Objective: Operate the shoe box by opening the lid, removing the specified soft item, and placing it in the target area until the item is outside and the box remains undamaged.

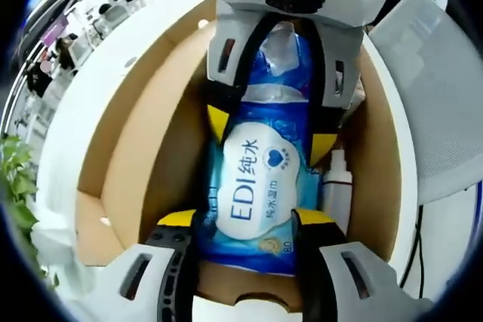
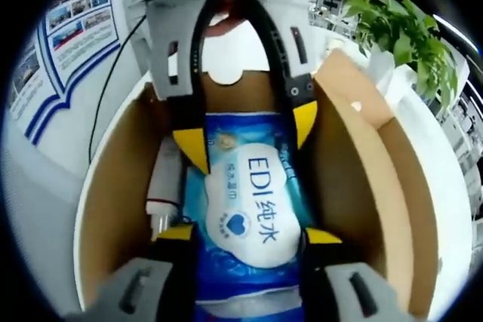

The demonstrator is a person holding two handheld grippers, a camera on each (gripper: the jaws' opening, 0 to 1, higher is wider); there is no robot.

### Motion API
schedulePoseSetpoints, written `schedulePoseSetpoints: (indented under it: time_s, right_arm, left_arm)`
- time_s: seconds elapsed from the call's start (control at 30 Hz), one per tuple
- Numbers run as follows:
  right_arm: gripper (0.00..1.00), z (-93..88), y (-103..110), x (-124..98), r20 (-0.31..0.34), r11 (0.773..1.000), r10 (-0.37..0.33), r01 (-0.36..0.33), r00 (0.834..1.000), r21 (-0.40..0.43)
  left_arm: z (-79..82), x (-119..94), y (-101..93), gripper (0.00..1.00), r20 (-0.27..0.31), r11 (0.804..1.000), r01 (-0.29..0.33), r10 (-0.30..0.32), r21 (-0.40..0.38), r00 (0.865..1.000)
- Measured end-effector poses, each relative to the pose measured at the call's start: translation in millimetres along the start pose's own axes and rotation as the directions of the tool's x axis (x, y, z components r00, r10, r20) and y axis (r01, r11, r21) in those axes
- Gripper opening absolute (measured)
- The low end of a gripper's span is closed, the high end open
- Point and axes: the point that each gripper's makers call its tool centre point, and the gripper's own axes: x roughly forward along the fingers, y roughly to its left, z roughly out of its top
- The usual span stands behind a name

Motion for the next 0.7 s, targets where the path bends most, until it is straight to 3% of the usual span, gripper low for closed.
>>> schedulePoseSetpoints:
  time_s: [0.1, 0.27, 0.47, 0.53, 0.7]
  right_arm:
    - [0.5, -1.9, -0.2, -0.1, 0.023, 1.0, -0.008, 0.008, 1.0, -0.001]
    - [0.46, -0.7, -1.0, 0.3, 0.019, 1.0, -0.007, 0.007, 1.0, 0.01]
    - [0.46, -0.5, -1.3, -0.4, 0.03, 1.0, -0.001, 0.001, 1.0, 0.022]
    - [0.46, -0.3, -1.1, -0.5, 0.033, 1.0, -0.001, 0.0, 0.999, 0.023]
    - [0.45, -1.5, 2.0, -1.9, 0.032, 1.0, 0.01, -0.011, 0.999, 0.025]
  left_arm:
    - [0.7, -0.1, -1.4, 0.53, 0.012, 1.0, 0.006, -0.006, -0.005, 1.0]
    - [-1.7, 2.4, -3.1, 0.54, -0.037, 1.0, 0.006, -0.006, 0.01, 0.999]
    - [1.4, -2.7, -2.6, 0.53, 0.025, 0.999, 0.027, -0.027, -0.023, 0.999]
    - [-2.2, -0.8, -3.7, 0.53, -0.008, 1.0, 0.028, -0.028, 0.014, 1.0]
    - [0.5, -0.6, -6.8, 0.53, -0.006, 0.999, 0.04, -0.04, -0.012, 0.999]
